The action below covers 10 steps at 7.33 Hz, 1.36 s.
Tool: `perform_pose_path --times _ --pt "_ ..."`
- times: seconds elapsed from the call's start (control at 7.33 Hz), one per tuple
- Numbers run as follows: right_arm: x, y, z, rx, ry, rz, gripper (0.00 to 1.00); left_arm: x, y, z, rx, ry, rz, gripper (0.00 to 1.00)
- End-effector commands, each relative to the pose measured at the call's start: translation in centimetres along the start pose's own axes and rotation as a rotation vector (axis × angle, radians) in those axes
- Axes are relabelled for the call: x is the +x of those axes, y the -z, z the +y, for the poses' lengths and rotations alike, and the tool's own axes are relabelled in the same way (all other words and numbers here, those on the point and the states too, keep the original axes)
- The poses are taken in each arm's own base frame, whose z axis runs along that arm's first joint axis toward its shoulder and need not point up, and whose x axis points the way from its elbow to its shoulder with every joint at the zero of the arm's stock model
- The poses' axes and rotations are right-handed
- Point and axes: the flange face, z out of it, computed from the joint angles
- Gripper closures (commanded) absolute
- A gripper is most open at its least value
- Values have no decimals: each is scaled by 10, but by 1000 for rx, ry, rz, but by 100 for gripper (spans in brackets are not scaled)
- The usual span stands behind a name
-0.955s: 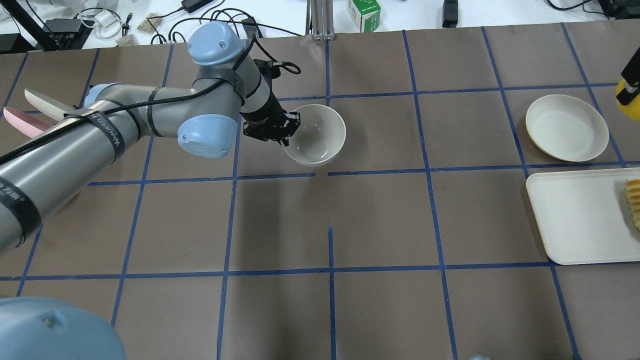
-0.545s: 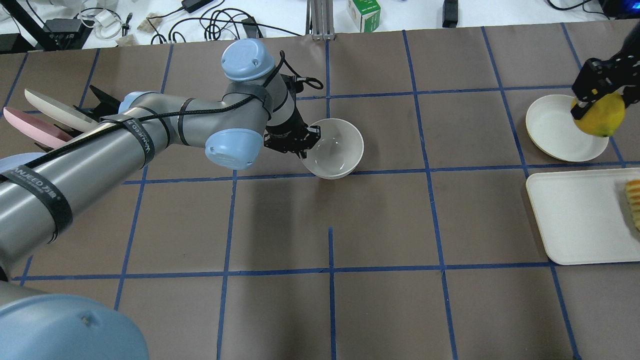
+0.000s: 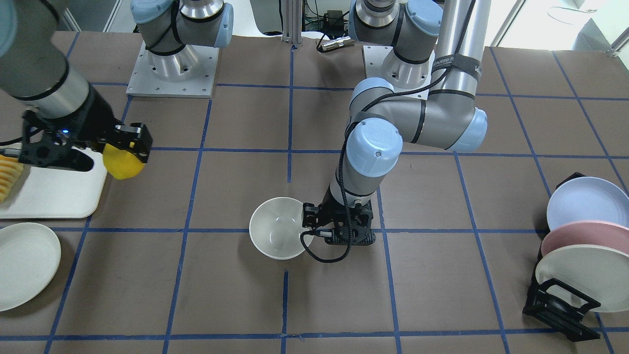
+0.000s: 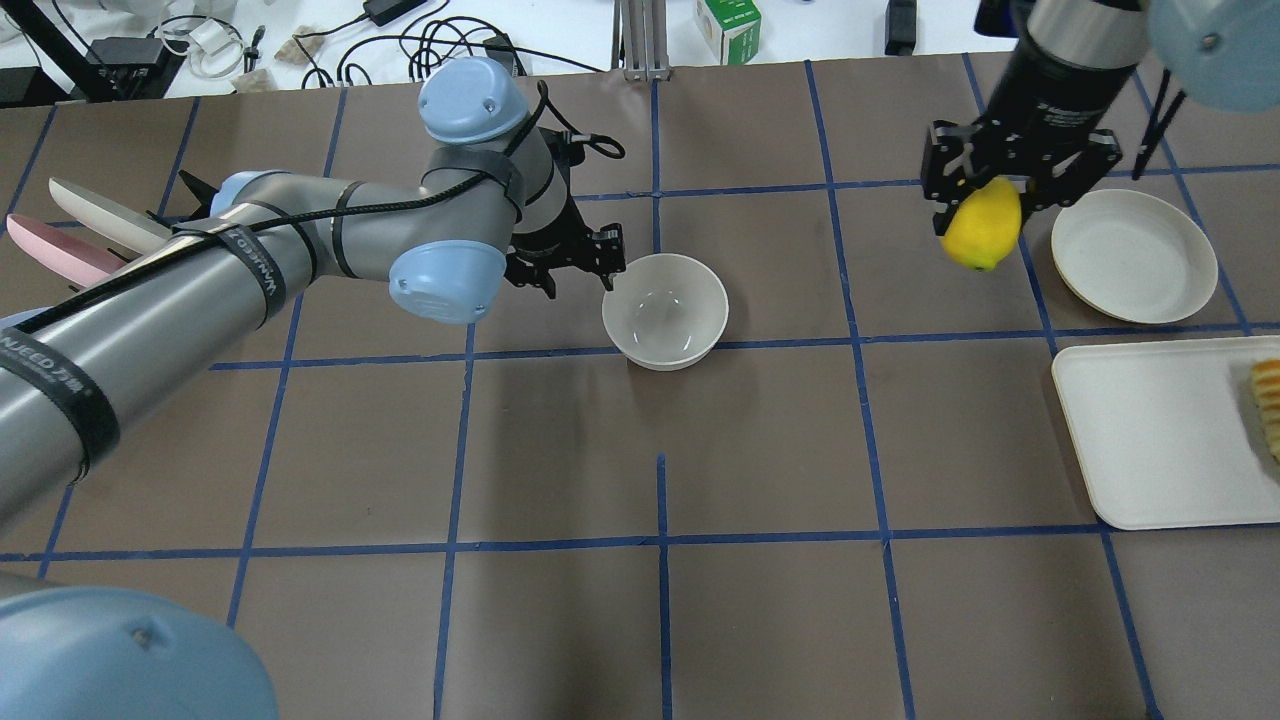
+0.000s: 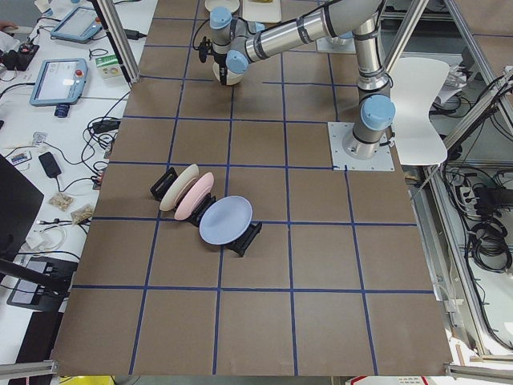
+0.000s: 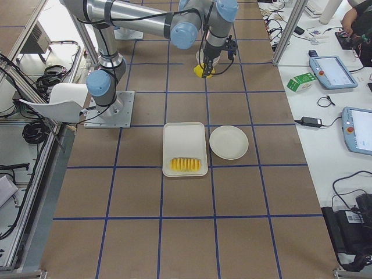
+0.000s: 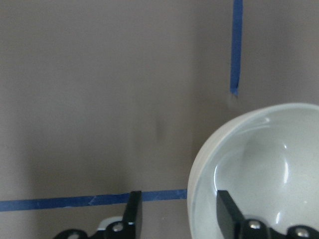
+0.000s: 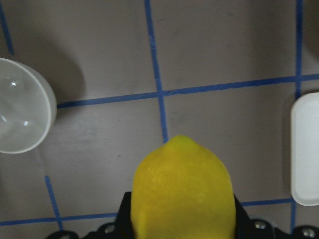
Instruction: Place bowl and put lemon in it
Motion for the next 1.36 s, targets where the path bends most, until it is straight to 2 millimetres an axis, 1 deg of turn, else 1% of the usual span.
perform_pose_path --times 0.0,0.14,0.27,0.41,0.55,0.68,0.82,0.95,1.09,1.23 --pt "-96 -6 20 68 -20 -27 76 -47 64 0 -2 -54 -21 0" --pt "-132 -17 26 88 11 -31 74 -81 107 4 -22 -50 -27 0" --pt "-166 -36 20 134 64 -39 72 -102 154 17 -68 -59 -30 0" --pt "-197 -68 16 128 110 -38 72 -116 206 32 -97 -47 -56 0" --pt "-221 -106 7 124 146 -22 72 -129 248 47 -114 -56 -121 0" --pt "-227 -145 -4 87 155 -5 73 -130 272 61 -98 -54 -112 0" --pt "-231 -179 -17 63 155 6 73 -122 280 67 -72 -39 -116 0" --pt "-234 -212 -29 49 154 10 73 -120 273 62 -77 -5 -117 0" --pt "-236 -226 -31 35 158 16 73 -119 274 57 -52 -11 -118 0" --pt "-237 -229 -32 34 158 14 73 -118 272 54 -45 -7 -115 0"
